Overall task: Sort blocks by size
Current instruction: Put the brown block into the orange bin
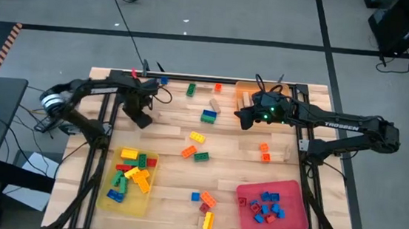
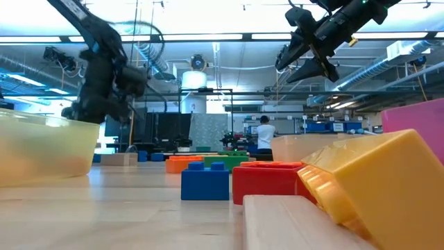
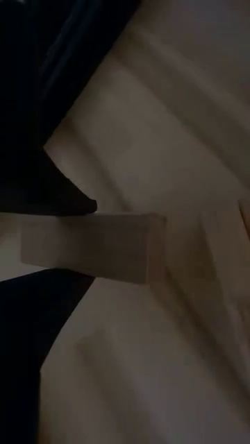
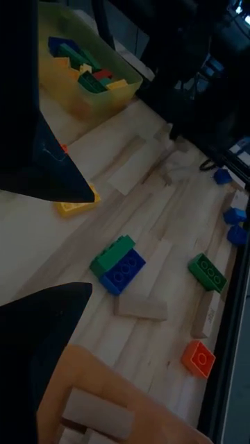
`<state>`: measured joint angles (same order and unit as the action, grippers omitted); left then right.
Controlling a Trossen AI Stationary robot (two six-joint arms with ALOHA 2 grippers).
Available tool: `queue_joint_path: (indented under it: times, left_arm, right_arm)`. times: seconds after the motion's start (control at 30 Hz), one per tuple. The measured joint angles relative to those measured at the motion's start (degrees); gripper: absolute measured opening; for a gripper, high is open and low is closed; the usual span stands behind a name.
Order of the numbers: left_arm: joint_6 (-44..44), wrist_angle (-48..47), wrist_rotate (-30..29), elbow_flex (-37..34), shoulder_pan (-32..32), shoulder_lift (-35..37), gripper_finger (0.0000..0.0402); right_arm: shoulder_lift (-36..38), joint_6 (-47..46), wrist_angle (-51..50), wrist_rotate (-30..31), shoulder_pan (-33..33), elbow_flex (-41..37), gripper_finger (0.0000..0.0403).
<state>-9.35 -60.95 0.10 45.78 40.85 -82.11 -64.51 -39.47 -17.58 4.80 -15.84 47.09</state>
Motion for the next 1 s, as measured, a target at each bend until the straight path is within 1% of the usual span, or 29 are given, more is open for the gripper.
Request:
queue_joint_path:
  times: [0.1, 0.23, 0.33, 0.4, 0.5, 0.63, 0.73, 0.87, 0.93, 1.0]
  left_arm:
    - [-2.86, -1.18, 4.48, 0.02, -0.52, 5.67, 0.0105]
    - [-7.12, -0.27, 9.74, 0.07, -1.84, 13.27, 0.0105]
    - [-10.76, 2.8, 12.51, 0.11, -2.81, 18.63, 0.0105]
    - [-12.59, 6.45, 14.37, 0.11, -3.38, 21.53, 0.0105]
    - [-16.19, 14.4, 16.33, 0.13, -4.18, 25.05, 0.0105]
    - [-19.55, 26.77, 17.83, 0.19, -5.13, 27.18, 0.0108]
    - [-20.86, 36.03, 18.09, 0.2, -6.11, 27.09, 0.0114]
    - [-22.54, 51.22, 18.32, 0.28, -7.63, 25.22, 0.0115]
    - [-24.45, 59.77, 18.38, 0.28, -7.9, 23.93, 0.0116]
    - [-26.73, 67.5, 18.33, 0.28, -7.93, 22.55, 0.0116]
  right_arm:
    - [0.0, 0.34, 0.71, 0.0, 0.0, 0.0, 0.0213]
    - [0.0, 0.57, 4.51, 0.01, 0.0, 0.02, 0.0213]
    - [0.0, 0.93, 7.97, 0.01, 0.0, 0.02, 0.0213]
    - [0.0, 2.09, 10.01, 0.0, 0.0, 0.02, 0.0213]
    - [0.0, 2.95, 12.63, 0.0, 0.0, 0.02, 0.0213]
    - [0.0, 3.55, 15.24, 0.0, 0.0, 0.02, 0.0213]
    - [-0.02, 3.19, 16.62, 0.0, 0.0, 0.02, 0.0213]
    - [-0.07, 2.3, 19.85, 0.0, 0.23, 0.02, 0.0213]
    - [-0.07, 4.07, 22.18, 0.0, 0.74, 0.02, 0.0213]
    - [-0.09, 7.91, 24.99, 0.06, 1.69, 0.02, 0.0213]
